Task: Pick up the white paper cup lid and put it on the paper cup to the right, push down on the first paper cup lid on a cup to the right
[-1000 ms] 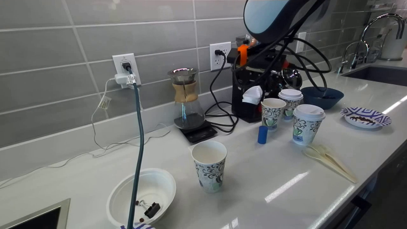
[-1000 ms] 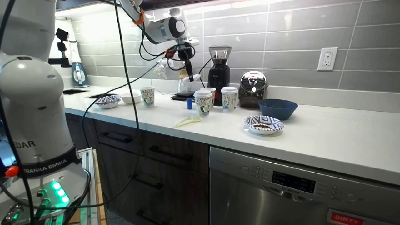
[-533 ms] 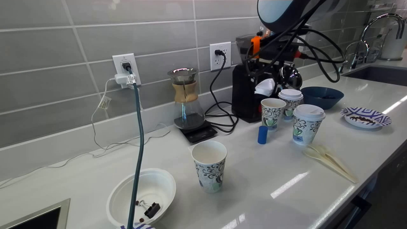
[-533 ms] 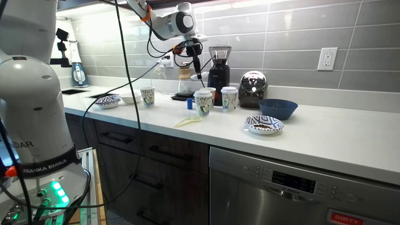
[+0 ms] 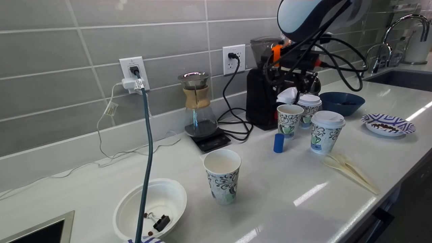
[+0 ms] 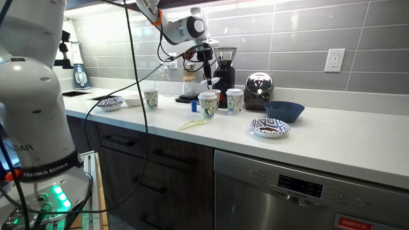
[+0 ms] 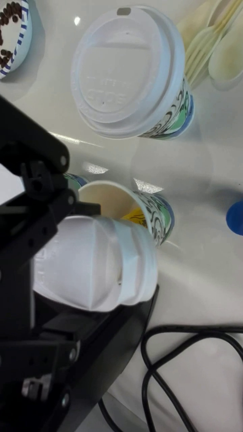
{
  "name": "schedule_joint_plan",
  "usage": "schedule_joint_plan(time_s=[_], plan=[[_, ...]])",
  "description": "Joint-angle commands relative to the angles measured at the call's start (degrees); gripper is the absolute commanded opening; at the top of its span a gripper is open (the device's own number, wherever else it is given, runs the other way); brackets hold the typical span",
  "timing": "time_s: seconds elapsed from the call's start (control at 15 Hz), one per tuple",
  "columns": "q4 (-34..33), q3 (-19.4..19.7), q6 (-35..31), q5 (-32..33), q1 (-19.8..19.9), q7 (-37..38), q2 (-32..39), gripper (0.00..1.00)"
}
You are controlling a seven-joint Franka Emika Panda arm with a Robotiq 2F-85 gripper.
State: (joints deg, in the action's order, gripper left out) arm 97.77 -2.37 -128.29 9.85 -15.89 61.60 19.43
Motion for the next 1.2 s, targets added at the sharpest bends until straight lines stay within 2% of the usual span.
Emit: schedule_joint_plan(time_s=[0.0,0.2,0.53,1.13], plan=[[-2.77,0.36,2.02,-0.01,0.08,1.68,1.92,0.69],[-2.6,0.57,3.16,-0.17,0.06,2.14,1.69,0.71],[-2.6,0.54,4.41,-0.41,0.3,2.47,1.6,0.8],[-3.63,0.49,4.86,-0.72,0.8,2.13,2.71,0.83]])
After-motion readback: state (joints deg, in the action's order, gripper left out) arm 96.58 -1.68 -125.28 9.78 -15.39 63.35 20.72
